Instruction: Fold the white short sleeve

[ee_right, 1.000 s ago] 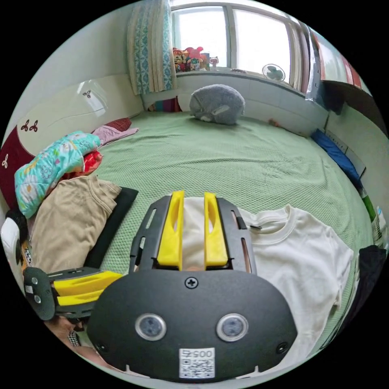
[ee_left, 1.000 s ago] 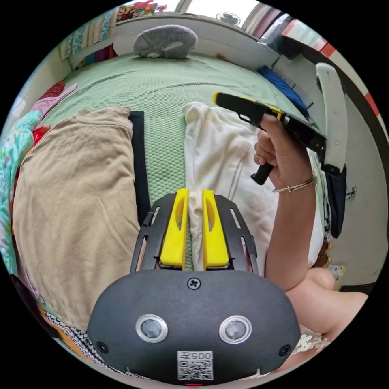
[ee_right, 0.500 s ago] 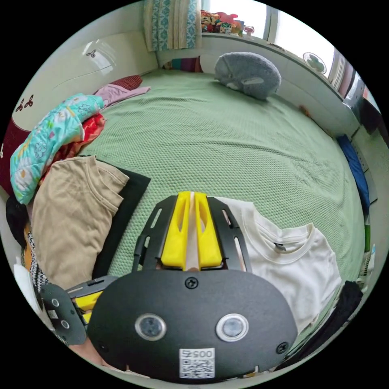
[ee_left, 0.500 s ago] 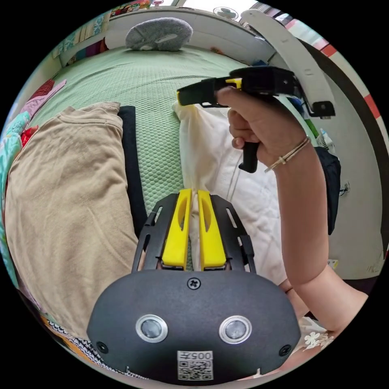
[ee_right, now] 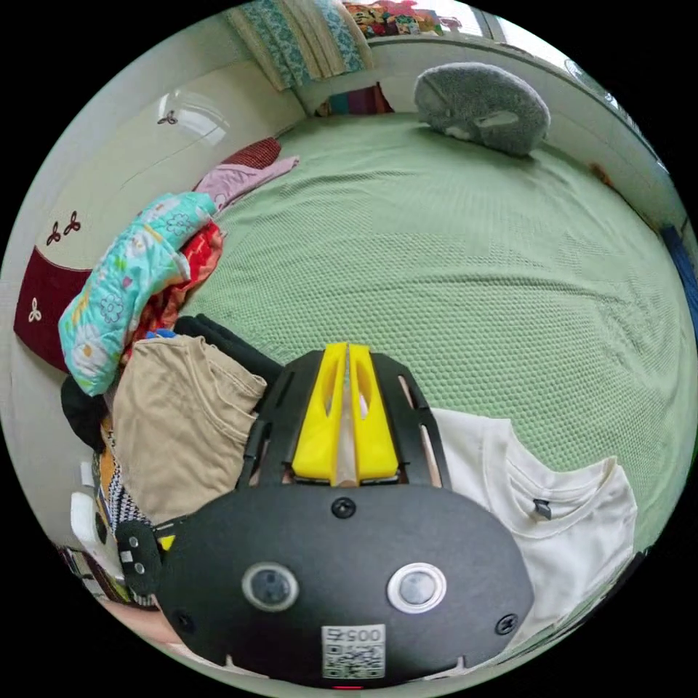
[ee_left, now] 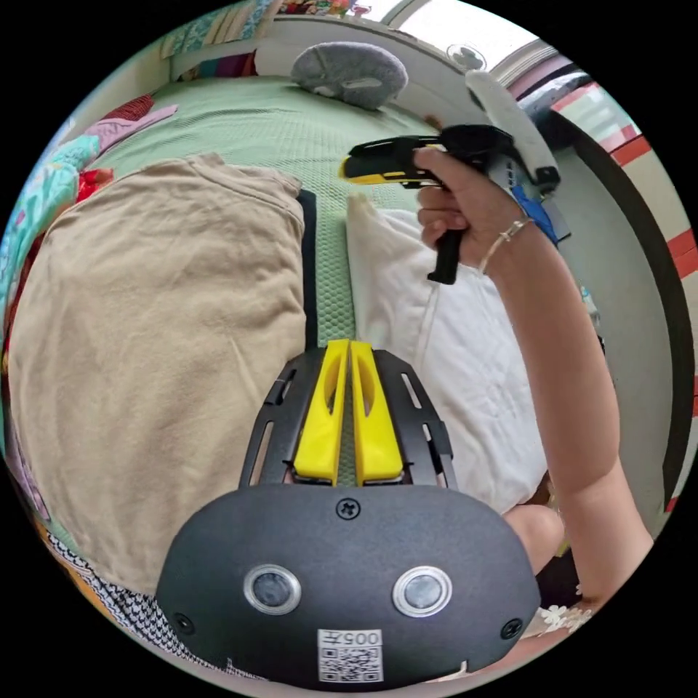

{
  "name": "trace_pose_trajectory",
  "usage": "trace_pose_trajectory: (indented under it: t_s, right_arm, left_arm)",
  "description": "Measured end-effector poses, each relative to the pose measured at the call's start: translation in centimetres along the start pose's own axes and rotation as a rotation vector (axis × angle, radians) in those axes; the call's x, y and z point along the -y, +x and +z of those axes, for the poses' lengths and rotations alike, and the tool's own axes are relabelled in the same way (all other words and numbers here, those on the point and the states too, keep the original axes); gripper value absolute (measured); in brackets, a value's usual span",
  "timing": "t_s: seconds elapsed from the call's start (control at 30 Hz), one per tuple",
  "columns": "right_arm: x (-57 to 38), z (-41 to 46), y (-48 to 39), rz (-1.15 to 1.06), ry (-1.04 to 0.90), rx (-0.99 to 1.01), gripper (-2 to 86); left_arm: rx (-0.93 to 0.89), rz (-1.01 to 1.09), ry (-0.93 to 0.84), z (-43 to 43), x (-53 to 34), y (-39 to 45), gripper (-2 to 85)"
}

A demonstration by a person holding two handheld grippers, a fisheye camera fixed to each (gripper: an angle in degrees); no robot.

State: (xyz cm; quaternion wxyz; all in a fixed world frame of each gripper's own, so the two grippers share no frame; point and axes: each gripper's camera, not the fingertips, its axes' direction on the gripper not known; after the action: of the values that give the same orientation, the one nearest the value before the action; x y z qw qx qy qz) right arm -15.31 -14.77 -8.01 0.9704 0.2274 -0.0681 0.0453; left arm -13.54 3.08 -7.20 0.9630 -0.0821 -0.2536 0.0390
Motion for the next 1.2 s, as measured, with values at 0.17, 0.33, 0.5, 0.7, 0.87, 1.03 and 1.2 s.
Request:
trace_pose_trajectory:
  t_s: [0.17, 0.33, 0.5, 0.7, 0.87, 1.03, 1.2]
  right_arm:
    - [-3.3, -3.9, 0.2, -0.098, -0.007, -0.035, -0.9]
    - [-8.3, -1.6, 0.7, -0.135, -0.159, -0.191, -1.0]
    - [-8.5, -2.4, 4.1, 0.046, -0.142, -0.164, -1.3]
    - [-15.4, -13.1, 2.8, -0.075, 0.04, -0.317, -0.9]
    - [-24.1, -20.3, 8.9, 0.024, 0.026, -0.462, -0.5]
    - [-31.2, -27.5, 19.1, 0.36, 0.033, -0.365, 2.7]
    - [-34.1, -30.4, 26.2, 0.565, 0.082, -0.296, 6.2]
  left_arm:
    - [-0.071, 0.091, 0.005, -0.2, 0.4, 2.7, -0.4]
    - [0.056, 0.193, -0.124, 2.7, 1.3, 8.0, -0.5]
    - [0.141, 0.17, -0.165, 3.7, 1.8, 10.9, -0.5]
    - [0.101, 0.21, -0.066, -0.4, 0.2, 15.4, -0.5]
    - [-0.018, 0.339, -0.082, -0.1, -1.9, 21.9, -0.5]
    - [-0.189, 0.431, -0.106, 1.2, -2.7, 28.7, -0.5]
    - [-0.151, 0.53, -0.143, 3.4, -2.9, 35.4, -0.5]
